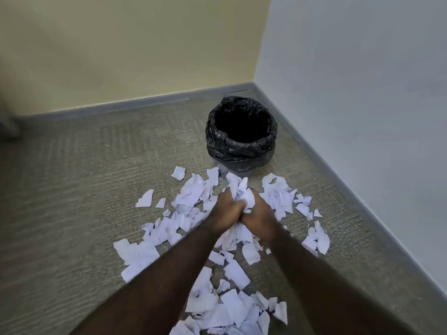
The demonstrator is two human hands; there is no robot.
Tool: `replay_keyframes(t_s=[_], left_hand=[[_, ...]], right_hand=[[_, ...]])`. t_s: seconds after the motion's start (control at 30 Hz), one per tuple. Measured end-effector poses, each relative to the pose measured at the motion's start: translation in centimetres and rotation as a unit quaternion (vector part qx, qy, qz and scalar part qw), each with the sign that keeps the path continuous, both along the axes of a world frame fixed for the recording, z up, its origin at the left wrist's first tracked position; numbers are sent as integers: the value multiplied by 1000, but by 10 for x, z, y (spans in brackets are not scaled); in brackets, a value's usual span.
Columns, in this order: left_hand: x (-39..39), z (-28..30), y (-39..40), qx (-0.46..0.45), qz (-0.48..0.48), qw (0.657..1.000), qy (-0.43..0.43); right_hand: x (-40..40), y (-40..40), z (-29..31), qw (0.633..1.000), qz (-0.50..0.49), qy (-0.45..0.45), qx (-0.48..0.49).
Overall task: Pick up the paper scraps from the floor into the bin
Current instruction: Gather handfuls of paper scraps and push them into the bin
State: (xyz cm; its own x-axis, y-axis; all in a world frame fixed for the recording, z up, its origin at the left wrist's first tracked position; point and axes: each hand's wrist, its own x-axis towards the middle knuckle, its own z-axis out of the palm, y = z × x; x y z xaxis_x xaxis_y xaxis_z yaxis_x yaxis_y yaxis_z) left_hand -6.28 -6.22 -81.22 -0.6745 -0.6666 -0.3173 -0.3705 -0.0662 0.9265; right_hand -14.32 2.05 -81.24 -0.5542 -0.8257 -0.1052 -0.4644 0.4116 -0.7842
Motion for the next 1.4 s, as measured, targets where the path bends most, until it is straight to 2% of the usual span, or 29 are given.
replay_keyframes(t_s=[0.23,0.33,0.47,0.63,0.73,0.93,1.17,1.3,1.4], left_hand=[[-34,81,-38,-59,-2,998,36],[-59,100,-63,-71,-14,997,40],[-96,99,-99,-42,2,999,15],[-124,121,-110,-10,29,997,70],[-141,117,-119,-10,33,996,80],[-165,104,-135,26,77,990,114],[-174,68,-165,88,80,988,103],[-166,67,-164,147,98,977,123],[-162,70,-158,125,123,979,103]], right_hand=[[-28,-37,80,993,34,-16,-111],[-58,-64,95,992,60,7,-115],[-103,-105,96,990,82,56,-97],[-143,-139,96,987,97,74,-102],[-176,-166,73,989,91,77,-93],[-194,-193,61,992,85,73,-66],[-200,-206,49,998,59,-12,-18],[-199,-206,52,999,17,-36,23],[-199,-198,57,998,46,-50,-3]])
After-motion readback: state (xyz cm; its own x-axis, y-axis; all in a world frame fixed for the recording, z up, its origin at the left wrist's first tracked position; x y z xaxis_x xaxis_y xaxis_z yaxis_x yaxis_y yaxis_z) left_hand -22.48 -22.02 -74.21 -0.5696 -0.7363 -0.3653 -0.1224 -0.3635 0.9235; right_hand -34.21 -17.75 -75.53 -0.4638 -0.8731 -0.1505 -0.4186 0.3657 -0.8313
